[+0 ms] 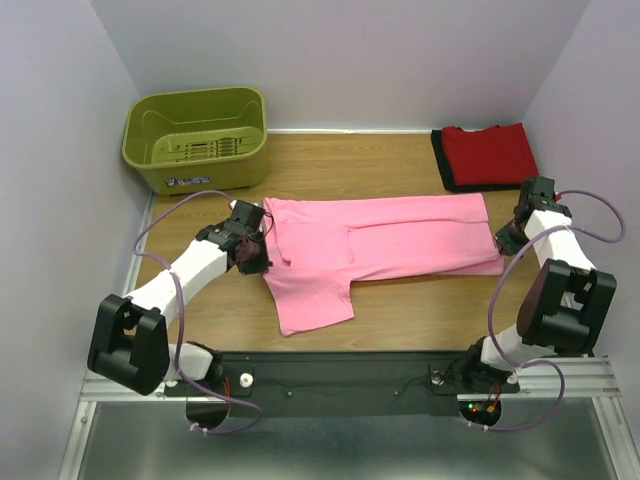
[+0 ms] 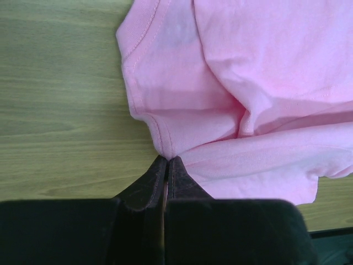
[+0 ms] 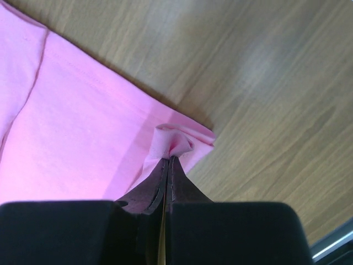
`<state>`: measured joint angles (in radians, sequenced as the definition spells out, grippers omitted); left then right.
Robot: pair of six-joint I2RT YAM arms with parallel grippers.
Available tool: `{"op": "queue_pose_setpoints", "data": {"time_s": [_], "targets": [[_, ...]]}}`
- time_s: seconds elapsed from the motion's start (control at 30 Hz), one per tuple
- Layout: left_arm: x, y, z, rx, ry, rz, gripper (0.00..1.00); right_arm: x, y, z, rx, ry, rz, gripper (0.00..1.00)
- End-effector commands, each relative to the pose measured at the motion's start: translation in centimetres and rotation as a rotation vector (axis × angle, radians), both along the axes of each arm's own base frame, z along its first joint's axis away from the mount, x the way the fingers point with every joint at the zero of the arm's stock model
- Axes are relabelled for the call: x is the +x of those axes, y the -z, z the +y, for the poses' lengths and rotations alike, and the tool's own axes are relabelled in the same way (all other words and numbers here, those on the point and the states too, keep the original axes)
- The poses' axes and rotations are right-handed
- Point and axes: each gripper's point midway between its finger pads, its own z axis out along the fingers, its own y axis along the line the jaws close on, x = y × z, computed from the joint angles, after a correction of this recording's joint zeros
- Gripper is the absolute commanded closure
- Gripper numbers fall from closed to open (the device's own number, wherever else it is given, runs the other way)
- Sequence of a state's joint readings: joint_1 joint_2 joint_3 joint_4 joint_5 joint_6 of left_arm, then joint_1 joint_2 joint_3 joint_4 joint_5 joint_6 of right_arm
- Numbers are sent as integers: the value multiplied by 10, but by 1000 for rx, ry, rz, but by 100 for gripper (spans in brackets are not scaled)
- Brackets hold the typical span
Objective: Fold and stack the t-shirts
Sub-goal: Fold the tshirt
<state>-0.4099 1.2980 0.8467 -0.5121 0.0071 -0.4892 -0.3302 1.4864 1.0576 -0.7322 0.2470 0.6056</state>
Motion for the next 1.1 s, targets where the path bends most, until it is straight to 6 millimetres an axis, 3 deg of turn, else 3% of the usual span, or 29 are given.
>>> {"op": "queue_pose_setpoints", "data": {"time_s": [0.0,0.23,0.57,0.73,0.87,0.9,0.97,1.03,1.07], "targets": [[14,-10,5,17,6,-34,100,31,-14,-2,-46,-87,-62,100],[16,0,12,27,-13,-19,100,50,-4,7,-52,-143,-42,99],[22,17,22,42,-32,-5,100,47,35,7,-40,-145,30,99],[28,14,23,33,-37,-33,100,54,41,9,-24,-162,8,96],[32,10,21,28,-37,-47,97,59,36,10,-24,-167,-16,80],[32,9,21,28,-38,-49,94,62,34,10,-22,-174,-24,71],[33,4,21,23,-38,-62,77,66,25,14,-16,-206,-51,55],[34,-7,21,11,-43,-93,57,69,10,20,-22,-236,-92,47],[35,-13,22,8,-53,-112,51,70,4,25,-13,-261,-111,35]]}}
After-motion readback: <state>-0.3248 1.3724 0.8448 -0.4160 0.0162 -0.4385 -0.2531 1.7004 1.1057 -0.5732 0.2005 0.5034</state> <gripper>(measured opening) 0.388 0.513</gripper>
